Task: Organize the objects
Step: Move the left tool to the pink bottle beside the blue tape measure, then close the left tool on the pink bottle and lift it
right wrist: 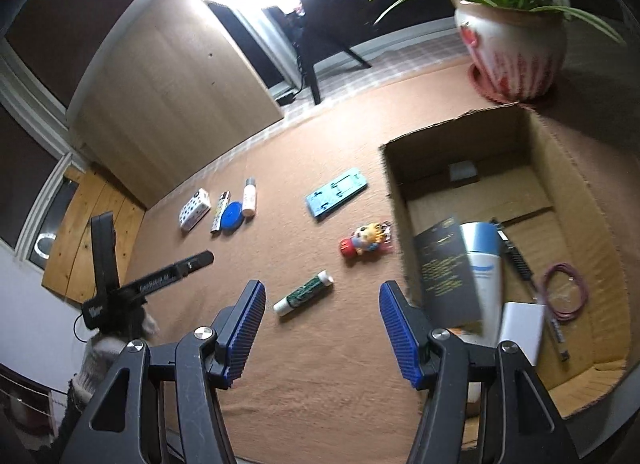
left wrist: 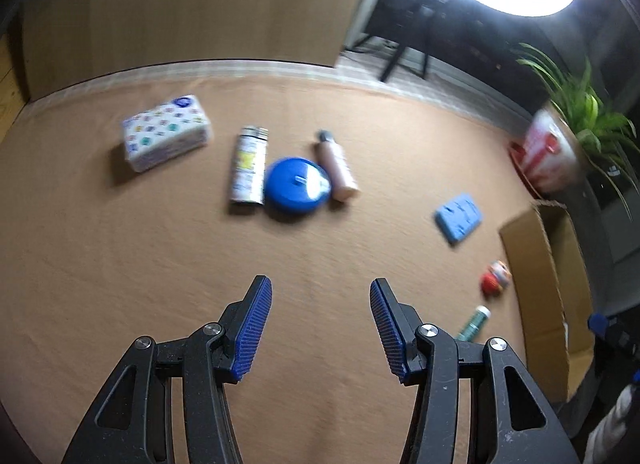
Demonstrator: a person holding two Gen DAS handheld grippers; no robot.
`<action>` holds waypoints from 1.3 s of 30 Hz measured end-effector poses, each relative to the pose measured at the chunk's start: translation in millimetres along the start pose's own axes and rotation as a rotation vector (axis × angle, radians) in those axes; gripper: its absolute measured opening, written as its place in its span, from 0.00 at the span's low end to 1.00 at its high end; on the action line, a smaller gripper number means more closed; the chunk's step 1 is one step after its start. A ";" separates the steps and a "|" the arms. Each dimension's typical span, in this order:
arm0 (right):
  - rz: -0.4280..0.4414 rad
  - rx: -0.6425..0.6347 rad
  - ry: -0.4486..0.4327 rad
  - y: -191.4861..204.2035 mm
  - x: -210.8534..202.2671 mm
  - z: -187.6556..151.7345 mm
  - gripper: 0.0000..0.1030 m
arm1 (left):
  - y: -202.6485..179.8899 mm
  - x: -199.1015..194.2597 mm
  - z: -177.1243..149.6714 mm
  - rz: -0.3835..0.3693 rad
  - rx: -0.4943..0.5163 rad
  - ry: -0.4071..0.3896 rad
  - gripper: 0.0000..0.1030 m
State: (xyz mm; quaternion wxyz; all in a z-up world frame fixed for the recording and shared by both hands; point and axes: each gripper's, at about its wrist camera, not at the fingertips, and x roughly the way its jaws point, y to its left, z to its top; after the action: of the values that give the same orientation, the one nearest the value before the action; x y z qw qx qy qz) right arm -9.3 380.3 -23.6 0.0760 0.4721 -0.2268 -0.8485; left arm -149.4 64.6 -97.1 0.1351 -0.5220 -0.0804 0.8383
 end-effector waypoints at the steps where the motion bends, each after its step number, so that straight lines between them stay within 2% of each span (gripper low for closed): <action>1: 0.003 -0.002 0.006 1.8 2.7 -0.1 0.54 | 7.7 0.9 4.3 0.006 -0.013 -0.003 0.53; 5: 0.002 -0.009 0.028 8.1 12.8 -0.7 0.54 | 33.1 9.8 21.2 0.016 -0.079 -0.010 0.53; 7: -0.001 -0.015 0.042 10.7 17.6 -1.1 0.54 | 42.2 17.7 31.0 0.033 -0.101 -0.015 0.46; 13: -0.005 -0.035 0.063 18.1 27.2 -1.3 0.54 | 44.2 37.5 59.6 0.066 -0.092 -0.011 0.44; 20: -0.013 -0.038 0.086 17.1 38.9 2.4 0.54 | 25.8 55.0 89.1 0.059 -0.041 -0.013 0.44; 23: -0.016 -0.039 0.105 16.2 45.1 2.2 0.54 | 13.9 62.8 104.9 0.046 -0.014 -0.010 0.41; 28: -0.020 -0.036 0.122 13.4 50.7 0.0 0.54 | -2.9 80.4 122.6 0.025 0.001 0.048 0.42; 35: -0.022 0.012 0.127 -2.2 50.8 1.9 0.54 | -23.3 105.9 121.6 0.059 0.061 0.117 0.45; 39: -0.032 0.020 0.130 -5.5 50.8 2.4 0.54 | -23.7 110.6 119.4 0.081 0.073 0.107 0.42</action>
State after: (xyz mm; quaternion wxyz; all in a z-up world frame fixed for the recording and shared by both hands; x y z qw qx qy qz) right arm -38.4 368.5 -64.0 0.0723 0.5304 -0.2220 -0.8149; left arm -299.4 122.2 -132.1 0.1240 -0.5636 -0.0214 0.8164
